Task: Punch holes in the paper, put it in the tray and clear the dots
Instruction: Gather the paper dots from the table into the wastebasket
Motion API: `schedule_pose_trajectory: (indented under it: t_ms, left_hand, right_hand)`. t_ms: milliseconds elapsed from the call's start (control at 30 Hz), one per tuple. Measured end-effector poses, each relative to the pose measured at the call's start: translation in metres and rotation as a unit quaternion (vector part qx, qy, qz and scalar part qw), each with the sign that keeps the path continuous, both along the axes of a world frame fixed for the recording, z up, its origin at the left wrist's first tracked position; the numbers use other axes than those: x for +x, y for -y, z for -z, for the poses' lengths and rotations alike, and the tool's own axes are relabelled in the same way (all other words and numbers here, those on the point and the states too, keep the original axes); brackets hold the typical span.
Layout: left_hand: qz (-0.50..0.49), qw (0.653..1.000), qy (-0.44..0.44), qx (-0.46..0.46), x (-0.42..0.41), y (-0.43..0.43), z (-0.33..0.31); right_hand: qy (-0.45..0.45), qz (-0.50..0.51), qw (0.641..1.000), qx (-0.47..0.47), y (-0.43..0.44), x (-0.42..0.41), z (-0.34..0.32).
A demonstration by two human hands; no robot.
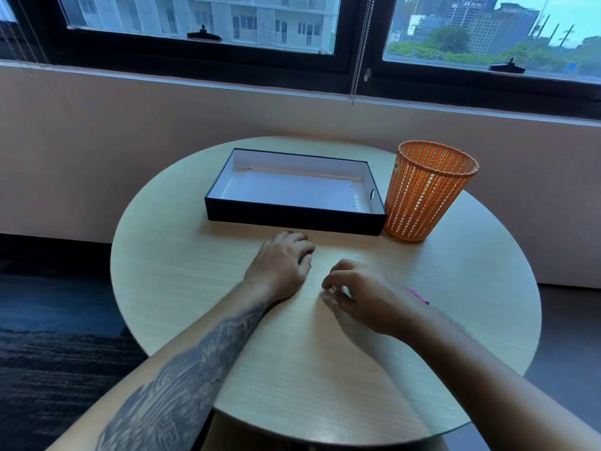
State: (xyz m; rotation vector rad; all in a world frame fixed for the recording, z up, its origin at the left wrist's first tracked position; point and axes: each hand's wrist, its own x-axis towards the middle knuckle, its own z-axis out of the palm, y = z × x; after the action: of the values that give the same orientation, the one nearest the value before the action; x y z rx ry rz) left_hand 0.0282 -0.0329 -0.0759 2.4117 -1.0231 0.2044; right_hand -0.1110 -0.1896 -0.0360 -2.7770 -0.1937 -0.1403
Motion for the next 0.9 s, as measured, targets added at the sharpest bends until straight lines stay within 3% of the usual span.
schedule_pose_trajectory:
  t_ms: [333, 600, 900]
  left_hand:
    - [0.002, 1.000, 0.000, 0.005, 0.002, 0.000, 0.001]
    - [0.001, 1.000, 0.005, 0.002, 0.002, 0.000, 0.001]
    - [-0.001, 1.000, 0.001, 0.002, 0.001, 0.000, 0.000]
  right_hand:
    - [0.031, -0.099, 0.984, -0.148, -0.003, 0.016, -0.012]
    - [0.049, -0.146, 0.971, -0.184, 0.000, 0.016, -0.012]
    - [0.088, -0.108, 0.971, -0.193, -0.006, 0.015, 0.003]
